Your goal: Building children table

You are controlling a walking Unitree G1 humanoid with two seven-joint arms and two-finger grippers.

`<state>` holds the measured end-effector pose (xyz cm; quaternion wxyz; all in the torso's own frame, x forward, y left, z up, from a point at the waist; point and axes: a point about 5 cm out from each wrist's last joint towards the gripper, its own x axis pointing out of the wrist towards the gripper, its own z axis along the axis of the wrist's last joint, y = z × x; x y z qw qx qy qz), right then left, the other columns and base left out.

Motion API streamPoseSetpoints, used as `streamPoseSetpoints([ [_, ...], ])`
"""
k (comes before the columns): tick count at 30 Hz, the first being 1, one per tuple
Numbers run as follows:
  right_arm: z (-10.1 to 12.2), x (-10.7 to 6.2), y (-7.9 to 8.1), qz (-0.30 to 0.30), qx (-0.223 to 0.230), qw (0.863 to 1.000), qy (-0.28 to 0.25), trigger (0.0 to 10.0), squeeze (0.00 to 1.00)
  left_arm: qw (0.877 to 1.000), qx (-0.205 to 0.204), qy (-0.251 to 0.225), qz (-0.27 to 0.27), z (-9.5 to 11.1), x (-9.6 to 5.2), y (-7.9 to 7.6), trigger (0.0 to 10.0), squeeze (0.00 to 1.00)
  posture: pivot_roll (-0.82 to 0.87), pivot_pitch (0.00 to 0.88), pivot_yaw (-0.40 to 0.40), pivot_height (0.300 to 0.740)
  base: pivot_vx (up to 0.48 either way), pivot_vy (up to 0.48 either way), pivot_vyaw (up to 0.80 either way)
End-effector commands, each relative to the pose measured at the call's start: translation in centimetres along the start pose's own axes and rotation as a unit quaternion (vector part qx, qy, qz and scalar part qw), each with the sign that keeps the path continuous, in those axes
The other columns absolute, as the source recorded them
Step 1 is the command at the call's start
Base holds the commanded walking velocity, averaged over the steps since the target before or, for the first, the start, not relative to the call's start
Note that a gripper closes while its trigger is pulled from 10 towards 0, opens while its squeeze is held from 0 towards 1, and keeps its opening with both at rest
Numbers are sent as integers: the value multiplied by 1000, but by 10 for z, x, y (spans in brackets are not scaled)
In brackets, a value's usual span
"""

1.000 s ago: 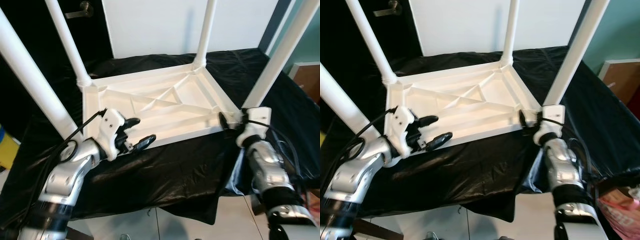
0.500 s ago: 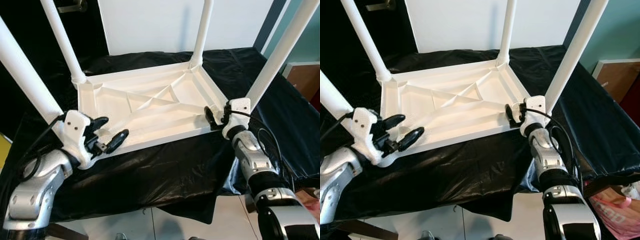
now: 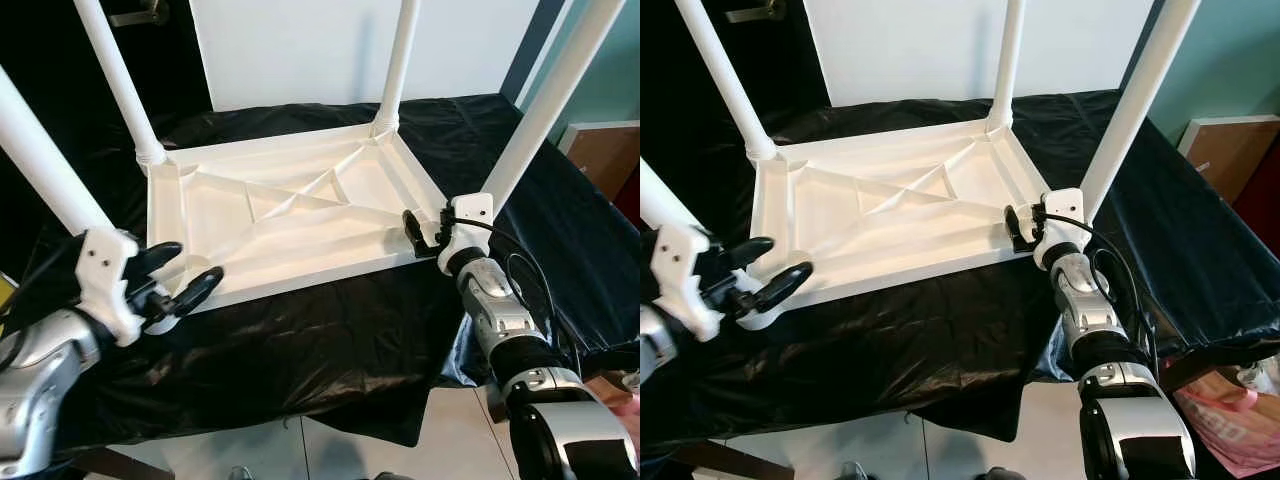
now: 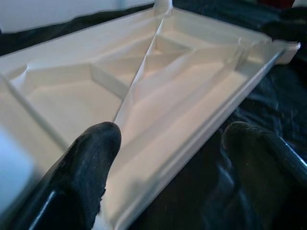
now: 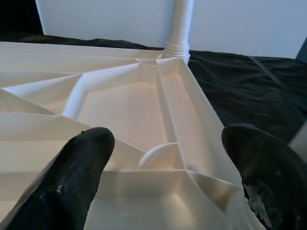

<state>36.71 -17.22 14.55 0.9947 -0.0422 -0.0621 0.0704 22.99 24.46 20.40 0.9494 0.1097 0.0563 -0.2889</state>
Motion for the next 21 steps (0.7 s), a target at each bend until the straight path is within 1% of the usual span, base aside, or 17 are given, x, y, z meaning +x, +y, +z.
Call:
streamPoseSetpoints([
  [1,-4,-2,-5,-11,1,1000,4,10000,0,1000,3,11,16,1,-10,6,10000,0,-18,90,-39,740,0,0,0],
  [3,-3,-2,-8,-14,0,1000,3,10000,0,1000,5,22,17,1,-17,10,10000,0,-18,94,-39,740,0,0,0],
  [5,-3,-2,-10,-18,-2,1000,2,10000,0,999,12,41,26,0,-26,19,10000,0,-19,94,-33,740,0,0,0],
  [8,-2,-2,-10,-19,-3,1000,1,10000,0,998,15,51,29,-1,-30,23,10000,0,-21,93,-31,740,0,0,0],
  [9,-2,-2,-10,-20,-3,1000,0,10000,0,997,19,63,36,-3,-35,31,10000,0,-23,93,-26,740,0,0,0],
  [10,-2,-2,-10,-20,-3,1000,0,10000,0,997,19,63,36,-3,-35,31,10000,0,-23,93,-26,740,0,0,0],
  [11,-2,-3,-10,-21,-4,1000,-1,10000,0,996,22,76,39,-5,-39,36,10000,0,-26,95,-22,740,0,0,0],
  [12,-2,-3,-10,-21,-4,1000,-1,10000,0,996,22,76,39,-5,-39,36,10000,0,-26,95,-22,740,0,0,0],
  [14,-4,-6,-11,-20,-5,1000,0,10000,0,994,34,98,46,-7,-45,45,10000,0,-27,94,-20,740,0,0,0],
  [15,-7,-8,-12,-22,-8,1000,2,10000,0,991,47,113,56,-7,-49,53,10000,0,-28,94,-17,740,0,0,0],
  [18,-8,-9,-14,-23,-9,1000,3,10000,0,989,49,121,63,-9,-50,57,10000,0,-30,94,-16,740,0,0,0],
  [21,-10,-13,-20,-33,-13,999,7,10000,0,982,67,146,101,-13,-53,78,10000,0,-39,90,-8,740,0,0,0],
])
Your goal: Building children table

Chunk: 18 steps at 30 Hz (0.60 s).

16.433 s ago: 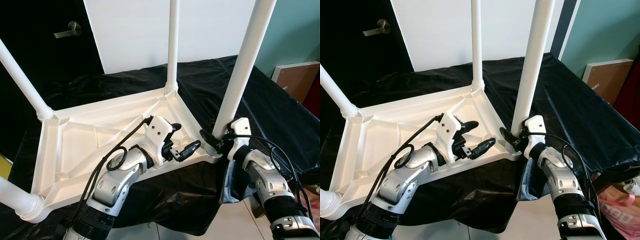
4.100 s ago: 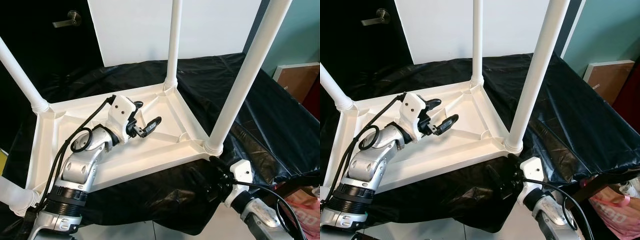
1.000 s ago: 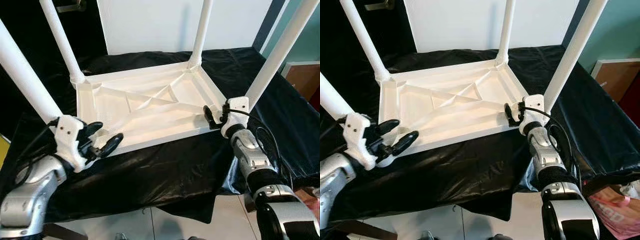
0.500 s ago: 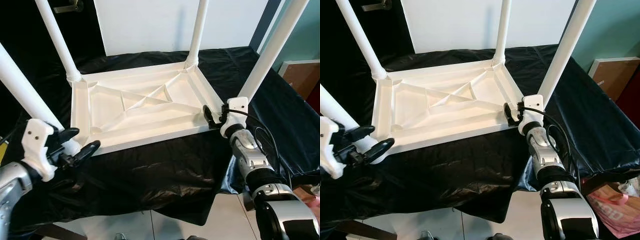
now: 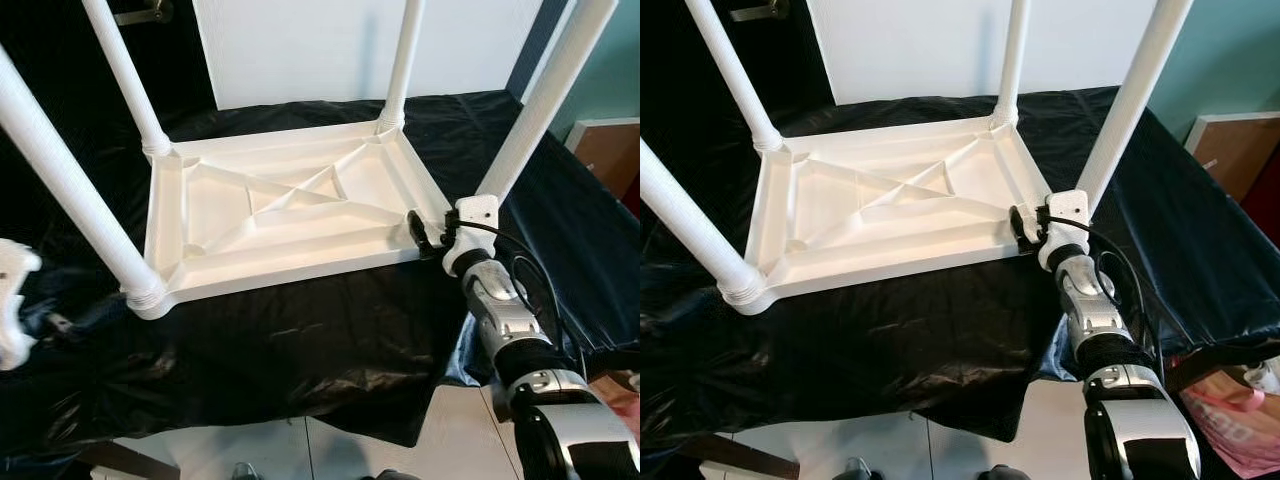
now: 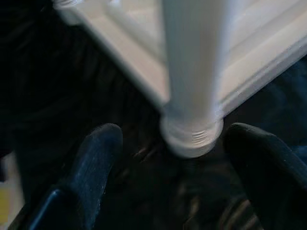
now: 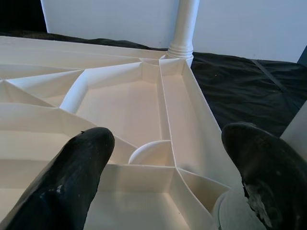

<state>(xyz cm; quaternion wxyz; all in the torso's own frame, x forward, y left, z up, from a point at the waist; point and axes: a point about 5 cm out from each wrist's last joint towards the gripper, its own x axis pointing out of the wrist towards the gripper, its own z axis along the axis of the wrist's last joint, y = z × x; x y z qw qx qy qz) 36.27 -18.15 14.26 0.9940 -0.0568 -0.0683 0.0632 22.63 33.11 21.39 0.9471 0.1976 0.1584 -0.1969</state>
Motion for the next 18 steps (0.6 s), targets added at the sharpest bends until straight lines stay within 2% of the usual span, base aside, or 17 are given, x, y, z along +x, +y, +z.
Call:
streamPoseSetpoints([
  [1,-7,-7,-11,-26,2,1000,12,10000,0,1000,16,14,23,-3,0,8,10000,0,-39,90,-8,740,0,0,0],
  [5,-7,-8,-20,-38,-3,999,14,10000,0,997,32,19,70,-3,10,26,10000,0,-50,82,-3,740,0,0,0],
  [7,-7,-8,-20,-38,-3,999,14,10000,0,997,32,19,70,-3,10,26,10000,0,-50,82,-3,740,0,0,0],
  [9,-6,-8,-25,-44,-7,999,15,10000,0,993,22,-19,112,6,28,39,10000,0,-61,75,-4,740,0,0,0],
  [10,-6,-8,-25,-44,-7,999,15,10000,0,993,22,-19,112,6,28,39,10000,0,-61,75,-4,740,0,0,0],
  [11,-6,-8,-25,-44,-9,999,14,10000,0,990,19,-44,132,13,38,45,10000,0,-66,74,-4,740,0,0,0],
  [12,-6,-8,-25,-44,-9,999,14,10000,0,990,19,-44,132,13,38,45,10000,0,-66,74,-4,740,0,0,0],
  [13,-6,-9,-23,-41,-8,999,13,10000,0,986,9,-74,151,21,48,49,10000,0,-72,70,-4,740,0,0,0],
  [14,-8,-12,-17,-31,-5,999,13,10000,0,978,-2,-110,178,32,66,54,10000,0,-81,68,-4,740,0,0,0],
  [17,-9,-13,-15,-27,-4,1000,13,10000,0,976,-6,-119,184,35,71,54,10000,0,-81,68,-4,740,0,0,0],
  [18,-11,-15,-11,-20,-4,1000,13,10000,0,973,-15,-130,193,39,78,55,10000,0,-89,64,-4,740,0,0,0],
])
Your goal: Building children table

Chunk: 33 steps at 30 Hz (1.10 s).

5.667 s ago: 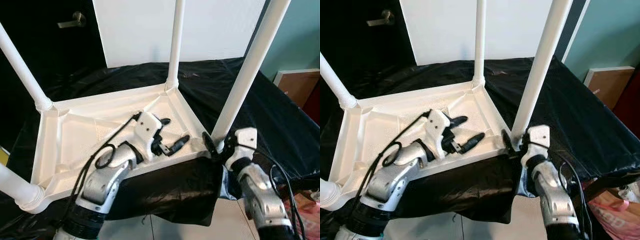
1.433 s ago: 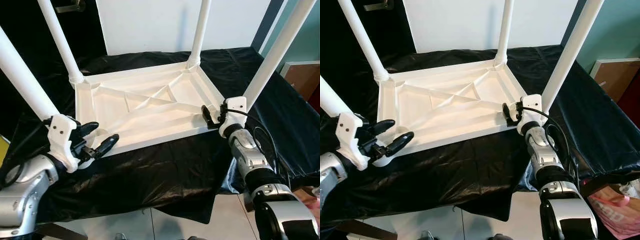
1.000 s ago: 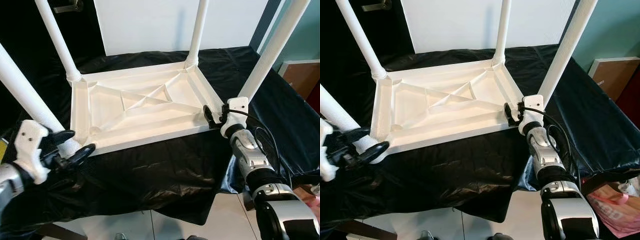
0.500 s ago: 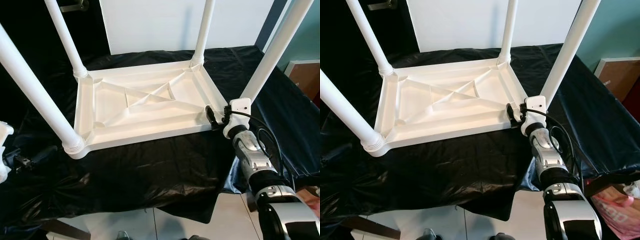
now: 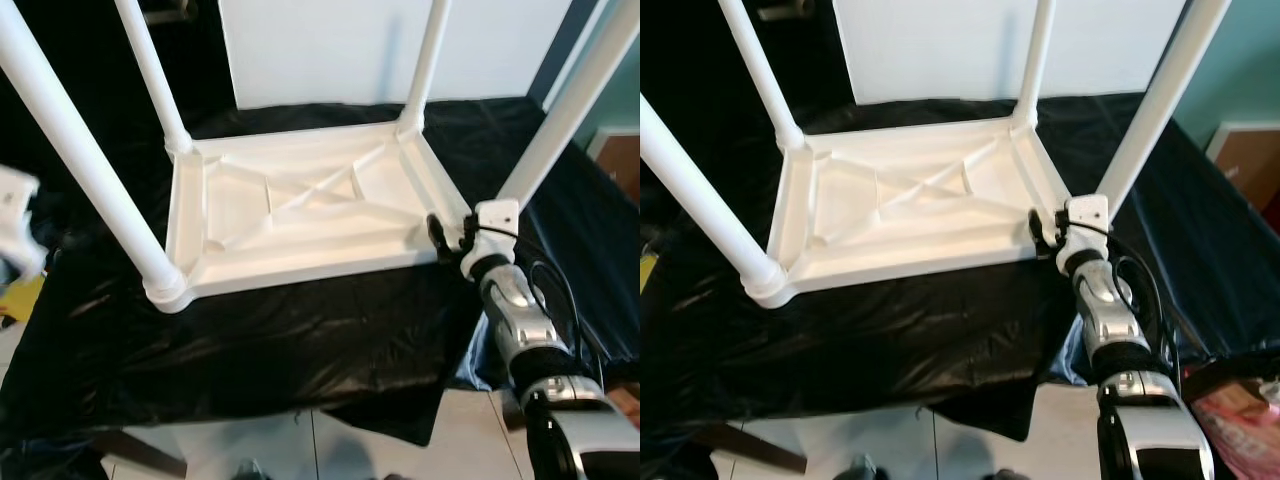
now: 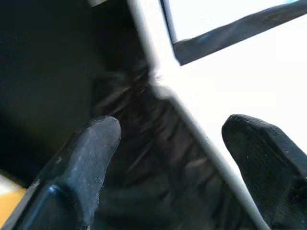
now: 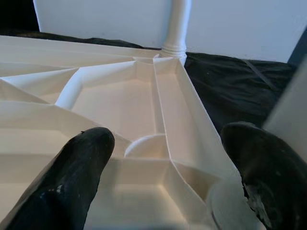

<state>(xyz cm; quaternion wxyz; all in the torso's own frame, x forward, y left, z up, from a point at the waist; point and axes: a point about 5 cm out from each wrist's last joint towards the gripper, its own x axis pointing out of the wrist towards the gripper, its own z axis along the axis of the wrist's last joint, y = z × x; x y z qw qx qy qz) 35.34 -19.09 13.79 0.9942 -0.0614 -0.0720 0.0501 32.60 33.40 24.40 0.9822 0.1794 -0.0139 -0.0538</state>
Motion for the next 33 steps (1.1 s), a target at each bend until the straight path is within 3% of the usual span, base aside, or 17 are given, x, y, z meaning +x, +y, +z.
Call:
streamPoseSetpoints([
  [1,-6,-4,-4,-7,2,1000,16,10000,0,1000,3,14,19,-9,0,0,10000,0,-89,64,-4,740,0,0,0],
  [3,-11,-13,4,6,6,1000,18,10000,0,998,-57,-13,35,-8,17,-5,10000,0,-101,62,-1,740,0,0,0],
  [4,-11,-13,4,6,6,1000,18,10000,0,998,-57,-13,35,-8,17,-5,10000,0,-101,62,-1,740,0,0,0],
  [6,-15,-21,8,12,9,1000,19,10000,0,993,-109,-30,46,-8,26,-8,10000,0,-118,66,3,740,0,0,0],
  [11,-19,-33,15,16,14,1000,22,10000,0,988,-146,-44,39,-7,36,-16,10000,0,-140,69,9,740,0,0,0],
  [14,-25,-55,27,19,30,999,34,10000,0,980,-187,-70,-6,-2,49,-34,10000,0,-172,78,16,740,0,0,0],
  [20,-33,-68,31,8,38,998,52,10000,0,980,-181,-73,-27,-6,54,-47,10000,0,-194,83,22,740,0,0,0],
  [22,-38,-73,35,3,41,997,62,10000,0,976,-198,-78,-52,-11,55,-57,10000,0,-204,88,23,740,0,0,0],
  [25,-39,-75,36,2,42,997,66,10000,0,974,-203,-81,-61,-12,56,-61,10000,0,-205,90,23,740,0,0,0],
  [33,-38,-63,31,-24,45,995,86,10000,0,966,-205,-104,-118,-18,56,-87,10000,0,-184,100,5,740,0,0,0],
])
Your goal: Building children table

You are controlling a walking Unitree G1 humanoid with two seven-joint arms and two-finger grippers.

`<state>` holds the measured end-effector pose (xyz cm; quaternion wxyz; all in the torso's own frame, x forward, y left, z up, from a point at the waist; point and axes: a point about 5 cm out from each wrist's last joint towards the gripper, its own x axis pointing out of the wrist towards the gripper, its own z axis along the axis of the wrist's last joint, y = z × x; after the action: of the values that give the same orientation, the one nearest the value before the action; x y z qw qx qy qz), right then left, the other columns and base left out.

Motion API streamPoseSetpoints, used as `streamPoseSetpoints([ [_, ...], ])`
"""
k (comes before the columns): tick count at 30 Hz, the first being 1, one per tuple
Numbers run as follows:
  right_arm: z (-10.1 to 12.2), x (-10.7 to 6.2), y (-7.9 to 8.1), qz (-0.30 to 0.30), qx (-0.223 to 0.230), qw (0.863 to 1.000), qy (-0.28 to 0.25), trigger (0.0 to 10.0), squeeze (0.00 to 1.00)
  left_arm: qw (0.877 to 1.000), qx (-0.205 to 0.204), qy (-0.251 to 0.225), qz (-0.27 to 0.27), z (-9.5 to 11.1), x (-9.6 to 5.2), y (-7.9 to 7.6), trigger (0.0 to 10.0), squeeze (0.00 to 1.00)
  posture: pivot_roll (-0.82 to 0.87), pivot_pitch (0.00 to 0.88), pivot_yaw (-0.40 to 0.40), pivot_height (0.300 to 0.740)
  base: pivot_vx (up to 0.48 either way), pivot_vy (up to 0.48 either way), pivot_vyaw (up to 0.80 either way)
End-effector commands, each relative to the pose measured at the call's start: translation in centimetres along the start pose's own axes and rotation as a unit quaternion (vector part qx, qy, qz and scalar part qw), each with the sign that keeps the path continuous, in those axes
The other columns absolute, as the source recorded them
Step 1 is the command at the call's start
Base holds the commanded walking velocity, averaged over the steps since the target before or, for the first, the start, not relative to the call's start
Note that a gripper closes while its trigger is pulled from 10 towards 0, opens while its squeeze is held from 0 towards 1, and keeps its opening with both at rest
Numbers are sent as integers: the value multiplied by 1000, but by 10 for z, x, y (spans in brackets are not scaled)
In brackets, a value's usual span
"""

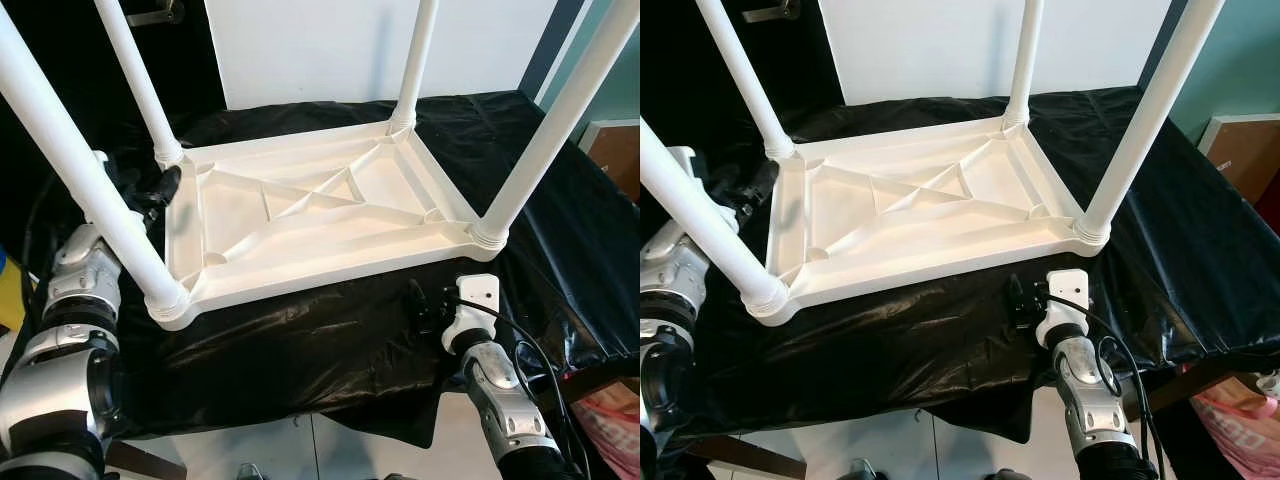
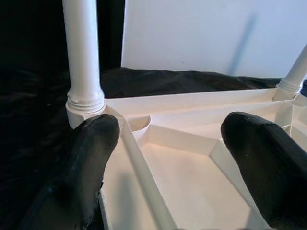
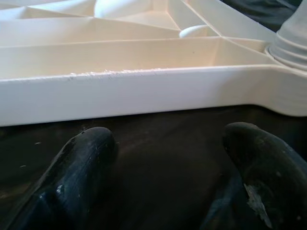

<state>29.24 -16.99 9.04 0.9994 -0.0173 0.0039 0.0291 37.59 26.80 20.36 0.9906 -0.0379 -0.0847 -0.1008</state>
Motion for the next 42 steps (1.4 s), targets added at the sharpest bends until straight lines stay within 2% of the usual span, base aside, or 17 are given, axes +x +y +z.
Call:
streamPoseSetpoints([
  [1,-1,6,-1,-4,-5,1000,14,10000,0,995,-3,1,-96,-10,-2,-18,10000,0,-183,100,4,740,0,0,0],
  [6,8,26,-3,1,-11,1000,13,10000,0,992,-18,-13,-121,-21,-8,-33,10000,0,-163,100,-9,740,0,0,0],
  [11,14,35,-5,2,-22,1000,10,10000,0,991,-19,-18,-135,-27,-13,-44,10000,0,-151,101,-17,740,0,0,0],
  [15,23,49,-9,2,-24,1000,12,10000,0,985,-59,-49,-156,-28,-22,-85,10000,0,-117,100,-31,740,0,0,0],
  [16,23,49,-9,2,-24,1000,12,10000,0,985,-59,-49,-156,-28,-22,-85,10000,0,-117,100,-31,740,0,0,0],
  [17,24,54,-6,6,-26,1000,13,10000,0,981,-104,-63,-152,-28,-25,-107,10000,0,-110,101,-30,740,0,0,0],
  [18,24,54,-6,6,-26,1000,13,10000,0,981,-104,-63,-152,-28,-25,-107,10000,0,-110,101,-30,740,0,0,0],
  [20,27,60,-3,11,-26,1000,13,10000,0,978,-137,-66,-145,-30,-27,-129,10000,0,-100,102,-31,740,0,0,0],
  [21,27,60,-3,11,-26,1000,13,10000,0,978,-137,-66,-145,-30,-27,-129,10000,0,-100,102,-31,740,0,0,0],
  [23,30,66,1,15,-25,1000,11,10000,0,974,-153,-69,-150,-29,-29,-151,10000,0,-98,103,-29,740,0,0,0],
  [24,30,66,1,15,-25,1000,11,10000,0,974,-153,-69,-150,-29,-29,-151,10000,0,-98,103,-29,740,0,0,0],
  [25,32,69,4,17,-22,1000,10,10000,0,970,-159,-72,-170,-26,-30,-172,10000,0,-89,102,-31,740,0,0,0],
  [26,36,75,12,26,-15,999,11,10000,0,961,-166,-73,-209,-20,-30,-209,10000,0,-89,102,-31,740,0,0,0],
  [27,36,75,12,26,-15,999,11,10000,0,961,-166,-73,-209,-20,-30,-209,10000,0,-89,102,-31,740,0,0,0],
  [30,36,78,18,38,-11,999,14,10000,0,955,-165,-73,-236,-17,-33,-228,10000,0,-79,101,-28,740,0,0,0],
  [35,30,81,37,85,11,996,35,10000,0,933,-191,-46,-303,-13,-48,-268,10000,0,-81,103,-25,740,0,0,0],
  [42,29,83,44,103,18,994,36,10000,0,928,-188,-43,-320,-7,-51,-281,10000,0,-90,101,-19,740,0,0,0],
])
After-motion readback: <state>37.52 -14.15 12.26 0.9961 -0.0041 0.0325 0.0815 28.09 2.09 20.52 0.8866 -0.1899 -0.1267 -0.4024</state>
